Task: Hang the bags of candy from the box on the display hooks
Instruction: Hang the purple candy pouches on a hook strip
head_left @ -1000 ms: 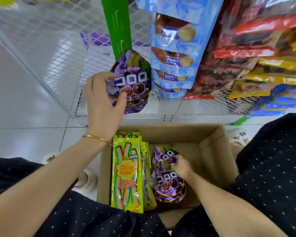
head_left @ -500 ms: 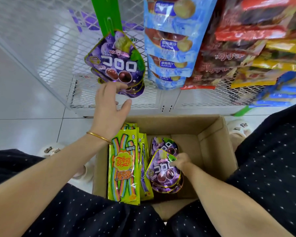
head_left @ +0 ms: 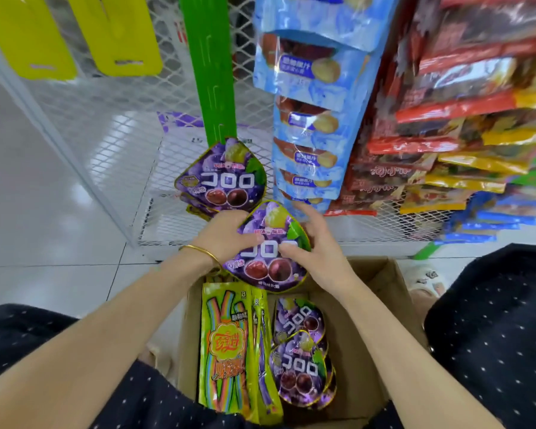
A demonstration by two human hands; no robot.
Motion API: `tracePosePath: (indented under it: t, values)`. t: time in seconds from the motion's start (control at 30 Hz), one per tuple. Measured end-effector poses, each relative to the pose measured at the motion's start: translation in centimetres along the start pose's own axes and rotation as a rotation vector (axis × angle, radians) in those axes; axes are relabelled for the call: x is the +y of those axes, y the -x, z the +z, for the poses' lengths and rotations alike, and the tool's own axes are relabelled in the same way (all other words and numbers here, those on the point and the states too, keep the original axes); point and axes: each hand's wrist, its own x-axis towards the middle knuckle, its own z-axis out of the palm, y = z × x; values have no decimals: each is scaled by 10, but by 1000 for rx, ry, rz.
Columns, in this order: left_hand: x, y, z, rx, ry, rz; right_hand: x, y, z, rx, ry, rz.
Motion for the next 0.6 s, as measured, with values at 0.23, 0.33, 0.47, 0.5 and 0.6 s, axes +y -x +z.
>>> tracePosePath:
  t: [0.23,0.33,0.47,0.5,0.6]
  values:
    - [18,7,-60,-57,84,63,-35,2,33,186,104,-194]
    - [21,7,-74,-13,99,70,-37,3,35,198,74,-207]
    - [21,-3,-94,485,167,70,-43,5,33,190,213,-274]
    - [22,-7,-97,589,205,95,-47,4,33,193,256,-308]
    - [30,-16,-101,728,321,212,-67,-3,38,168,373,-356]
